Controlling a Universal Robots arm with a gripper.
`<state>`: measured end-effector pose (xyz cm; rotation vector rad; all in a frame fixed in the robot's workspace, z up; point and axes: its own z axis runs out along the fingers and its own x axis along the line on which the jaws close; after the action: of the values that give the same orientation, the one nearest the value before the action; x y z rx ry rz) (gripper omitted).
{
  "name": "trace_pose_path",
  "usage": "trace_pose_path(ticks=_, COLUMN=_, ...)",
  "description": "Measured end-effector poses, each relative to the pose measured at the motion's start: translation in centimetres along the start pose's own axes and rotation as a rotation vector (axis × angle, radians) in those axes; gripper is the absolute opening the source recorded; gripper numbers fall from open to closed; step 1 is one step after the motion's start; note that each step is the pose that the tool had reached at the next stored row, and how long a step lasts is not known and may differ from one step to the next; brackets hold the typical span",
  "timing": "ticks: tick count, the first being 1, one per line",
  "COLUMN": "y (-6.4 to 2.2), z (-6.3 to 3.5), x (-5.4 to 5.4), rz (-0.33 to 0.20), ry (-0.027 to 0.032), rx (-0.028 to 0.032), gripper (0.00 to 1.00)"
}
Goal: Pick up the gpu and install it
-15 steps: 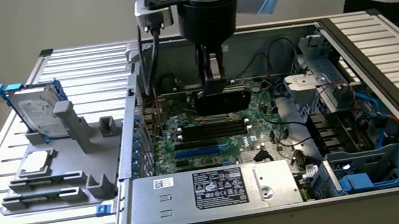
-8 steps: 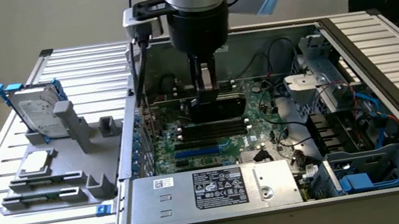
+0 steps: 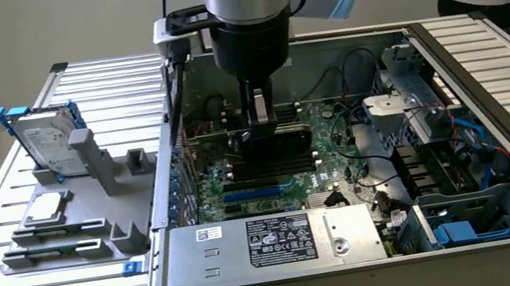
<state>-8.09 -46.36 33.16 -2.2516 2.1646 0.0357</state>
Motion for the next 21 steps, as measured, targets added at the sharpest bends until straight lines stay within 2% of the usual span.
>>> trace_pose_path(ticks=6, y=0.17, z=0.87, x=0.4, rz=0.000, ry=-0.0029, rx=0.0010, gripper=0.26)
trace_pose_path(ticks=14, y=0.31, z=1.95, x=0.5, rz=0.017, ry=-0.0145, rx=0.0029, gripper=0.26)
trace_pose_path(ticks=21, y=0.84, z=3.07, x=0.6, rz=0.034, ry=-0.0203, rx=0.0047, gripper=0.26)
